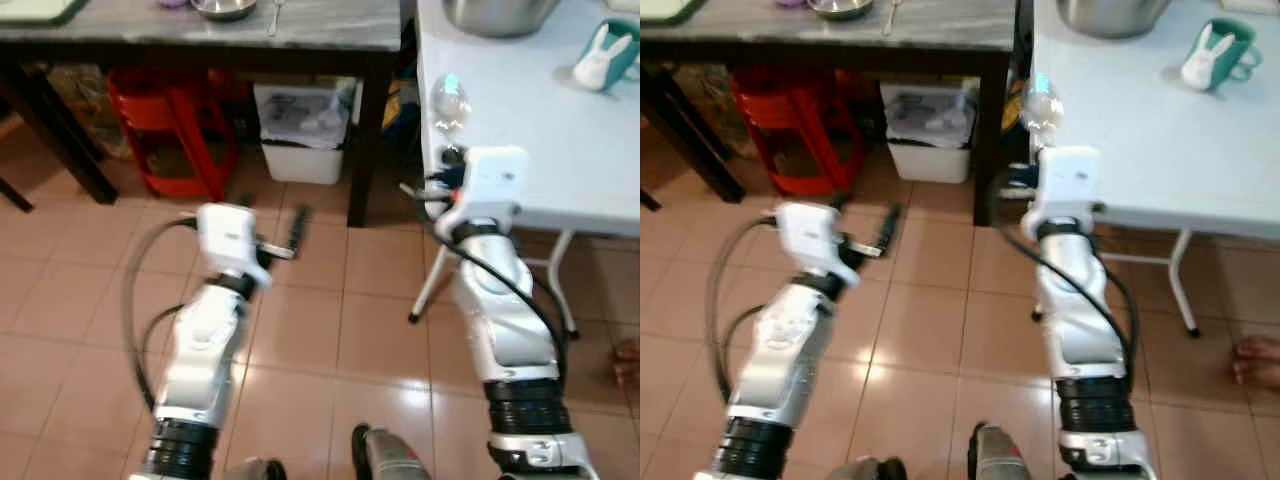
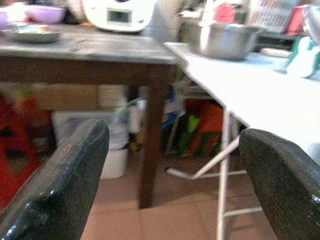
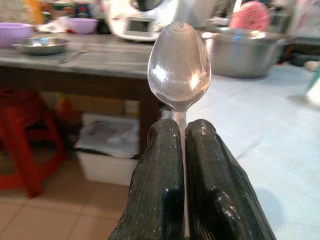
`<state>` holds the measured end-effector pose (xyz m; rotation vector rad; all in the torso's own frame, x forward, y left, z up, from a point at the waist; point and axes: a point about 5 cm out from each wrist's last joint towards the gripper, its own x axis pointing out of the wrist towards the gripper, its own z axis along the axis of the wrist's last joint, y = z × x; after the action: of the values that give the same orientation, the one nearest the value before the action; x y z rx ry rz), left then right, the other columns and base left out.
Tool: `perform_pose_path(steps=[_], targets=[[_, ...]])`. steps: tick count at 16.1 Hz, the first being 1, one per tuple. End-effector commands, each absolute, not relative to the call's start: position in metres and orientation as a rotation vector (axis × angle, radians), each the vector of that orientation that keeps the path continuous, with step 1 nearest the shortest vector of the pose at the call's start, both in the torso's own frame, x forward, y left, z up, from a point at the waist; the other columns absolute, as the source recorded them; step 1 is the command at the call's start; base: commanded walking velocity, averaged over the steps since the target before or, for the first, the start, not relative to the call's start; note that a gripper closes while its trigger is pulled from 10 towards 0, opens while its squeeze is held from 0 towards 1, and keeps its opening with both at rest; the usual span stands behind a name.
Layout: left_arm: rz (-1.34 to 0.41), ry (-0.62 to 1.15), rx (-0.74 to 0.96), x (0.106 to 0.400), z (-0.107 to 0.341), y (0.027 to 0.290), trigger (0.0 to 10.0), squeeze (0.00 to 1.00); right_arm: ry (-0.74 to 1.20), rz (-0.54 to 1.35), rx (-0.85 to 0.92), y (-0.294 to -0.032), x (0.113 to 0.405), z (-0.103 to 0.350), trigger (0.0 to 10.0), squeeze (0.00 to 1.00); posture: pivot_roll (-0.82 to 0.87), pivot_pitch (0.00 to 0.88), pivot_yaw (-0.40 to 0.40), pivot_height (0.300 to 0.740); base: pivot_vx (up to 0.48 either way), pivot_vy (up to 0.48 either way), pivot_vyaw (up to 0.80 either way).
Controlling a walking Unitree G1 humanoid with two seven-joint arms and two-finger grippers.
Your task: Setting the table
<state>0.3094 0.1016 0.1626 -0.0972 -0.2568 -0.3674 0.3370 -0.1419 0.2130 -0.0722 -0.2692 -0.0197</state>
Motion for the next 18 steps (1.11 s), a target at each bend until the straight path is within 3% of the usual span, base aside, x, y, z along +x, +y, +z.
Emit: perform_pose_path(steps=[1, 12, 18], targets=[[-0.363, -0.258, -0.086, 0.309, 0.163, 0.107, 10.0, 0.00, -0.303, -0.010, -0.072, -0.138, 0.335, 0.220, 10.0, 0.00, -0.15, 0.228, 0.020, 0.740, 0.480, 0.000, 0.00], [-0.354, -0.249, -0.078, 0.309, 0.161, 0.110, 10.0, 0.00, -0.295, -0.026, -0.092, -0.145, 0.332, 0.215, 10.0, 0.00, -0.16, 0.229, 0.022, 0.740, 0.472, 0.000, 0.00], [-0.176, -0.210, 0.040, 0.308, 0.151, 0.140, 10.0, 0.00, -0.308, -0.032, -0.107, -0.158, 0.307, 0.209, 10.0, 0.00, -0.16, 0.221, 0.028, 0.740, 0.000, 0.000, 0.00]])
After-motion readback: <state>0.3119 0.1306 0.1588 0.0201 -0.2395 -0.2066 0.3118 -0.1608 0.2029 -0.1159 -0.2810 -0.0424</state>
